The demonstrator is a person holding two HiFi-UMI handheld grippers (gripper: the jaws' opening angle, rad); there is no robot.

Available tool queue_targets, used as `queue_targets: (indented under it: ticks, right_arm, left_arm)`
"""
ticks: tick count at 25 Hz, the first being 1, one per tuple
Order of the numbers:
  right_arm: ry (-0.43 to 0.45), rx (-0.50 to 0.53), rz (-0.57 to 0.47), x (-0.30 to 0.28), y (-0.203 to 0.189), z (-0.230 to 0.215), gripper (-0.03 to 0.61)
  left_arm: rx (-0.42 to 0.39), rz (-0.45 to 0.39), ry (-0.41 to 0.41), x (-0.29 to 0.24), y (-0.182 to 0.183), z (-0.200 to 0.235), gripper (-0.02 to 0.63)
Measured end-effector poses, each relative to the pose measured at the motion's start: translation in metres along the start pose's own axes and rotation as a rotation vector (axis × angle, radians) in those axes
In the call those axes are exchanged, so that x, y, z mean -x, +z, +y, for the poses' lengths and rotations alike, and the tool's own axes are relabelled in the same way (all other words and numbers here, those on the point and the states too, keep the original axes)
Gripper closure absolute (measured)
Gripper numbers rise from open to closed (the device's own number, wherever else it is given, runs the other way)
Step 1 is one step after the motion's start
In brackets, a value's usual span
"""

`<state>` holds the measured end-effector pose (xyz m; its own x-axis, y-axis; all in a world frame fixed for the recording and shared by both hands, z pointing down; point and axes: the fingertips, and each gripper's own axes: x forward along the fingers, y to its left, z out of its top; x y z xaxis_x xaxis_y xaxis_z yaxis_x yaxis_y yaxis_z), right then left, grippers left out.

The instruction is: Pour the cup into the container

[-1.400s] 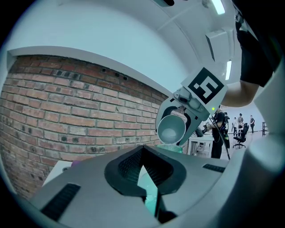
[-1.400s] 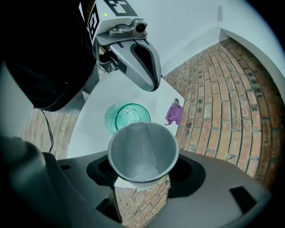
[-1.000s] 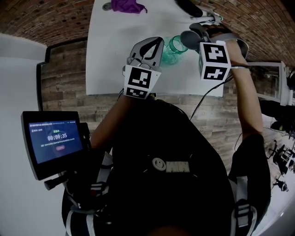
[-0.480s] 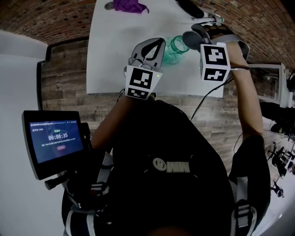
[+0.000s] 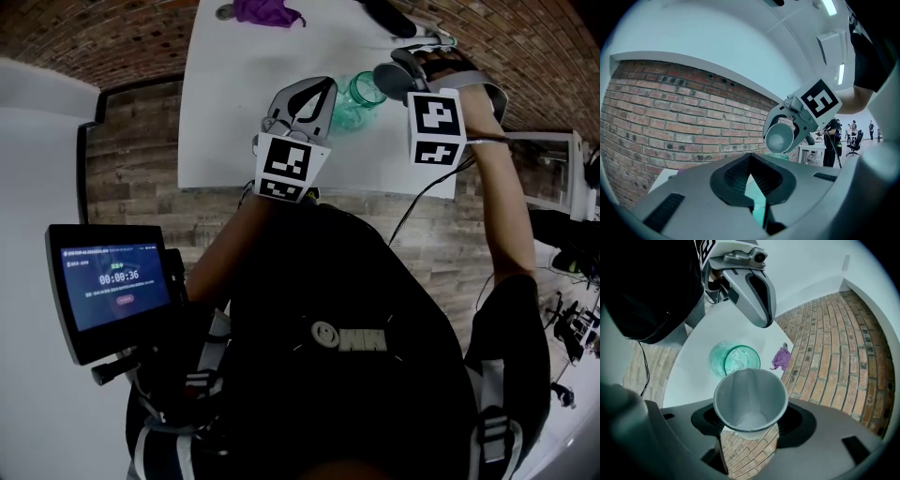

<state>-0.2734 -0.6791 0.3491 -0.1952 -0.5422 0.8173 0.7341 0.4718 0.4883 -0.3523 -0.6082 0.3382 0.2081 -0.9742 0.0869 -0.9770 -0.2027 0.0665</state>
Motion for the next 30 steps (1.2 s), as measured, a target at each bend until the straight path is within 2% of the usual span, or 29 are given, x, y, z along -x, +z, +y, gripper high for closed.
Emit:
queue_targets:
  ticks: [16,25,30]
  right_arm:
    - [-0.025,0.037,0.008,0.0,0.003,-0.004,0.287]
    - [-0.156,0.176,0.084,0.003,-0.002,-0.019,0.287]
    - [-0.204,0.248,0.088,0.003,0.003,-0.023,0.287]
  left_arm:
    - [0.014,-0.004,0.005,0.001,0.0,0.003,0.609]
    - [0.018,-0.006,0.0,0.002,0.001,0.001,0.611]
    - [0.019,-0.004,0.004,0.001,0.0,0.003,0.611]
